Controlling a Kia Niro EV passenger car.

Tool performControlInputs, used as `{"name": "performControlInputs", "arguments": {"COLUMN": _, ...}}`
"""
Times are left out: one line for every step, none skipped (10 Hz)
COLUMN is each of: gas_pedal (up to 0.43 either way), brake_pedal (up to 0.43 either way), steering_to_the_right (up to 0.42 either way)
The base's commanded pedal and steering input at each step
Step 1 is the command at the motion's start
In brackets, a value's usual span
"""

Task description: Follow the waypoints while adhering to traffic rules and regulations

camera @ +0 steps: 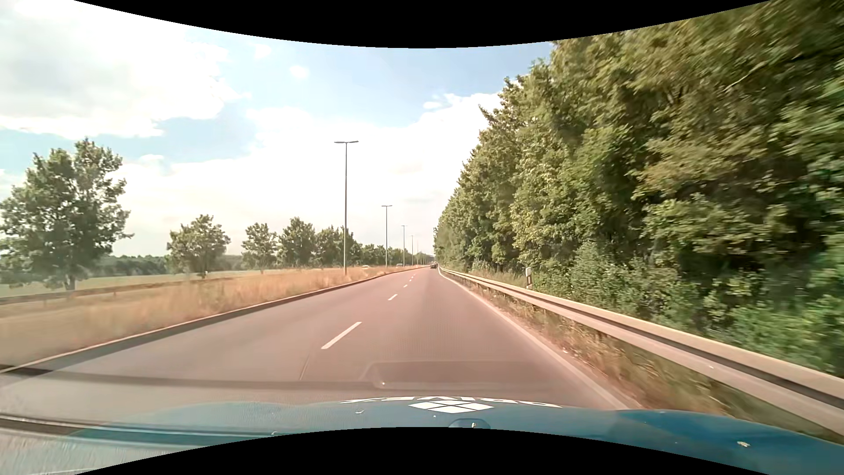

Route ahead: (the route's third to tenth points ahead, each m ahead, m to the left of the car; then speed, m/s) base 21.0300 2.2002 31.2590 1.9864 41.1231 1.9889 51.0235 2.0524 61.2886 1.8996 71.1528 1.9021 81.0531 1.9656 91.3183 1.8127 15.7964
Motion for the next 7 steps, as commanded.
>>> {"name": "performControlInputs", "arguments": {"gas_pedal": 0.197, "brake_pedal": 0.000, "steering_to_the_right": -0.003}}
{"name": "performControlInputs", "arguments": {"gas_pedal": 0.197, "brake_pedal": 0.000, "steering_to_the_right": -0.005}}
{"name": "performControlInputs", "arguments": {"gas_pedal": 0.197, "brake_pedal": 0.000, "steering_to_the_right": -0.006}}
{"name": "performControlInputs", "arguments": {"gas_pedal": 0.197, "brake_pedal": 0.000, "steering_to_the_right": -0.006}}
{"name": "performControlInputs", "arguments": {"gas_pedal": 0.197, "brake_pedal": 0.000, "steering_to_the_right": -0.006}}
{"name": "performControlInputs", "arguments": {"gas_pedal": 0.197, "brake_pedal": 0.000, "steering_to_the_right": -0.006}}
{"name": "performControlInputs", "arguments": {"gas_pedal": 0.197, "brake_pedal": 0.000, "steering_to_the_right": -0.006}}
